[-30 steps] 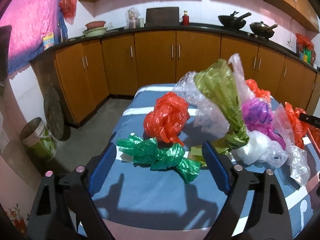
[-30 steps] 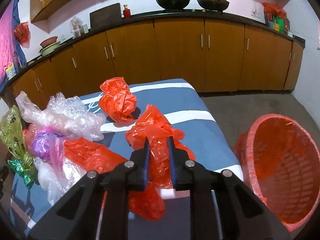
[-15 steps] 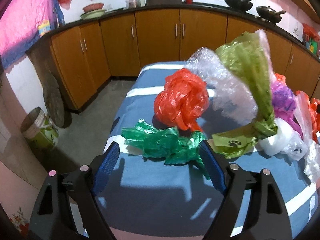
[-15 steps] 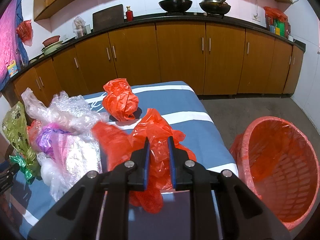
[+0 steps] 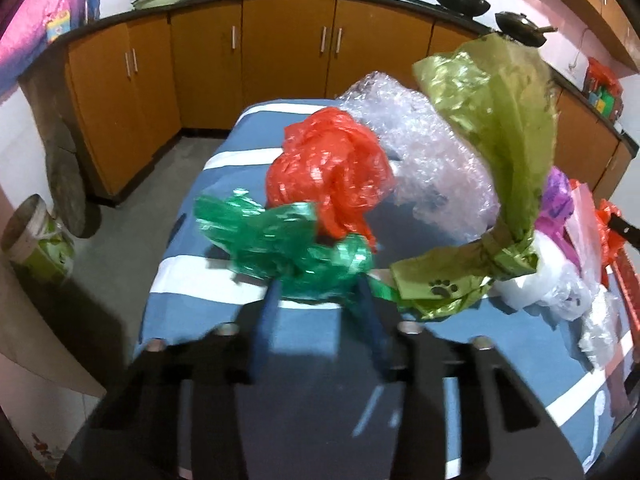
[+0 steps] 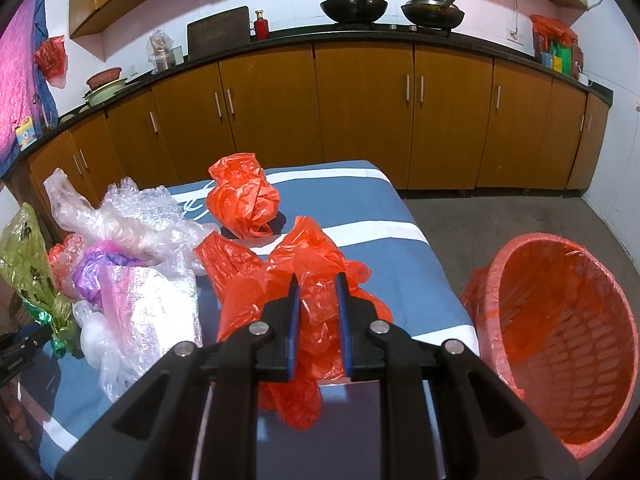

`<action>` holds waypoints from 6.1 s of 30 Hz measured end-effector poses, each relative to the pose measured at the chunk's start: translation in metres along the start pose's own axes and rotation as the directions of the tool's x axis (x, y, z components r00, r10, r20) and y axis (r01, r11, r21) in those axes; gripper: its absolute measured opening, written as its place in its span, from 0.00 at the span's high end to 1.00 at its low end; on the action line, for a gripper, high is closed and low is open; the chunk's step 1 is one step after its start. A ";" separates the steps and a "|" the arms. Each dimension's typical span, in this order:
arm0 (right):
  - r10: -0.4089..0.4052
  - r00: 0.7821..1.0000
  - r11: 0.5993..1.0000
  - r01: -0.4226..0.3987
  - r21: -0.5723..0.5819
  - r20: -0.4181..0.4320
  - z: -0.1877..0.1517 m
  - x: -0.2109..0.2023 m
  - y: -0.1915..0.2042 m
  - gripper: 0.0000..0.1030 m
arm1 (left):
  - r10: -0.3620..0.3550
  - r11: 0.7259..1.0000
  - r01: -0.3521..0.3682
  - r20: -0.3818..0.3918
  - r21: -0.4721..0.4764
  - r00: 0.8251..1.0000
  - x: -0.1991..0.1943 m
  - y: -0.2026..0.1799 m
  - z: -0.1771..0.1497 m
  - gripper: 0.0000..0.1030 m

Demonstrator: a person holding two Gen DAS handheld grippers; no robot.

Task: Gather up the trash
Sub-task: 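Close the left tool on the green bag while the right tool holds the red bag, then carry both bags over the wastebasket and open both tools to drop them, then grasp another red bag with the right tool while the left tool approaches the olive-green bag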

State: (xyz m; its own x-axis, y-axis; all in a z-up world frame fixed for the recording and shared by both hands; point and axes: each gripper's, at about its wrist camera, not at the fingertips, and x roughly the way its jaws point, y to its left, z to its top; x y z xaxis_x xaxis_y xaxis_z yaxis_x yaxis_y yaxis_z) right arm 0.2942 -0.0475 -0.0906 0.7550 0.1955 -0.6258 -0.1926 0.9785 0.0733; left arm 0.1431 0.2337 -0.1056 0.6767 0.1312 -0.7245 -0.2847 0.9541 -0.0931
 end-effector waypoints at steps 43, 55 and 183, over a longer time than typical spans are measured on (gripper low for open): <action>-0.016 1.000 1.000 0.016 -0.021 0.023 -0.003 -0.019 0.000 0.83 | -0.023 0.997 0.028 0.065 -0.070 0.998 -0.017 0.010 0.018 1.00; -0.012 0.998 1.000 0.012 -0.009 0.068 0.001 -0.052 -0.010 0.85 | -0.096 0.994 0.101 0.145 -0.029 0.985 -0.070 -0.009 0.022 1.00; -0.034 0.990 0.999 0.034 -0.005 -0.138 -0.024 0.021 -0.031 0.67 | -0.063 0.983 0.031 0.173 0.180 0.983 -0.039 -0.044 -0.008 0.37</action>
State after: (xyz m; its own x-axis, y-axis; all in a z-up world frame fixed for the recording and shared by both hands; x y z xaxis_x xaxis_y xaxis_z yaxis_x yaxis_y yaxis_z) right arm 0.3005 -0.0753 -0.1245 0.6678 0.1509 -0.7289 -0.1697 0.9843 0.0483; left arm 0.1240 0.1841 -0.0791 0.8007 0.1154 -0.5879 -0.1364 0.9906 0.0087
